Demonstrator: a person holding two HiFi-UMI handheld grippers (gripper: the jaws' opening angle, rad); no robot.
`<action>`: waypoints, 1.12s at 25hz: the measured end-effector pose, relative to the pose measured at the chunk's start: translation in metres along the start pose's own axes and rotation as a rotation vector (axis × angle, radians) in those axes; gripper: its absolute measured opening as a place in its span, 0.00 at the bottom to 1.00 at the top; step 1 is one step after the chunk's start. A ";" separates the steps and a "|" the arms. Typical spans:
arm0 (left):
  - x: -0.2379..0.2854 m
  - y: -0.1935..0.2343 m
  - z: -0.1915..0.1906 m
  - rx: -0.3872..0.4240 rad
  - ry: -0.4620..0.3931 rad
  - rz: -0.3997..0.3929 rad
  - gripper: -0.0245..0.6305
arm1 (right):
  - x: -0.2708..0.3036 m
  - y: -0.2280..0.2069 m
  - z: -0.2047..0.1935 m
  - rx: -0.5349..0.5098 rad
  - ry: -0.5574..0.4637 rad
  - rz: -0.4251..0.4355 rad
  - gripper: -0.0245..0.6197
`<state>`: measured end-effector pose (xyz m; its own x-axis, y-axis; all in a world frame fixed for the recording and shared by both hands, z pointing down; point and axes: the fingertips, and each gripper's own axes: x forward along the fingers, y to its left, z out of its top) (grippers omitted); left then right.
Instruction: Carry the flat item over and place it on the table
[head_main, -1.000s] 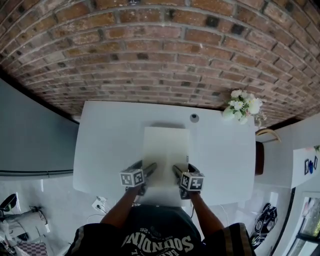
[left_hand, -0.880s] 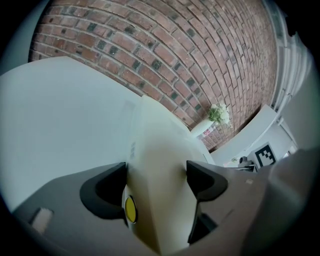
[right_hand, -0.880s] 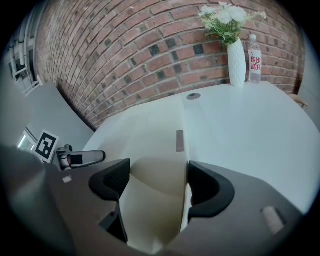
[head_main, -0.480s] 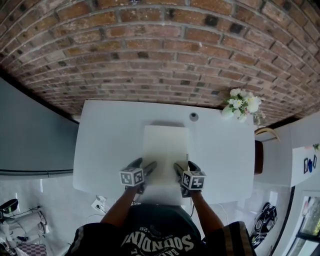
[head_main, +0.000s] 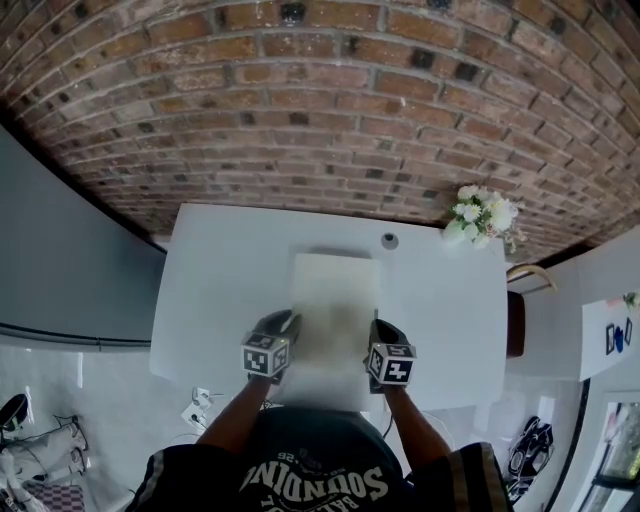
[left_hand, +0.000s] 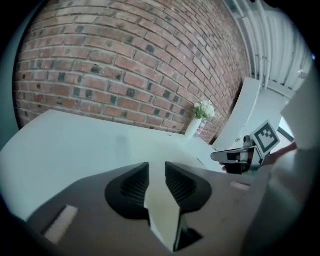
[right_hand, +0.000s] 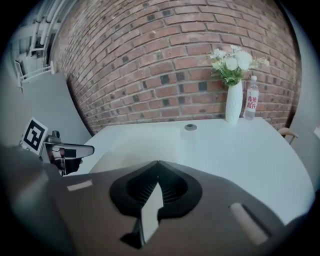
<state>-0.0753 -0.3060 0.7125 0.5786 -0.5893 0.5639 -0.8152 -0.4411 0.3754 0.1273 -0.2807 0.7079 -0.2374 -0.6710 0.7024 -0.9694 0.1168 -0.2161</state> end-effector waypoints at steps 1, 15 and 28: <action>-0.003 -0.002 0.005 0.014 -0.016 -0.003 0.17 | -0.002 0.003 0.001 -0.008 -0.002 0.005 0.04; -0.034 -0.030 0.077 0.155 -0.172 -0.043 0.05 | -0.040 0.046 0.081 -0.066 -0.208 0.096 0.04; -0.079 -0.074 0.184 0.388 -0.374 -0.055 0.05 | -0.103 0.080 0.183 -0.237 -0.481 0.141 0.04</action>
<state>-0.0557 -0.3519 0.5052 0.6483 -0.7275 0.2245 -0.7541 -0.6541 0.0581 0.0855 -0.3365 0.4939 -0.3644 -0.8893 0.2765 -0.9310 0.3542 -0.0878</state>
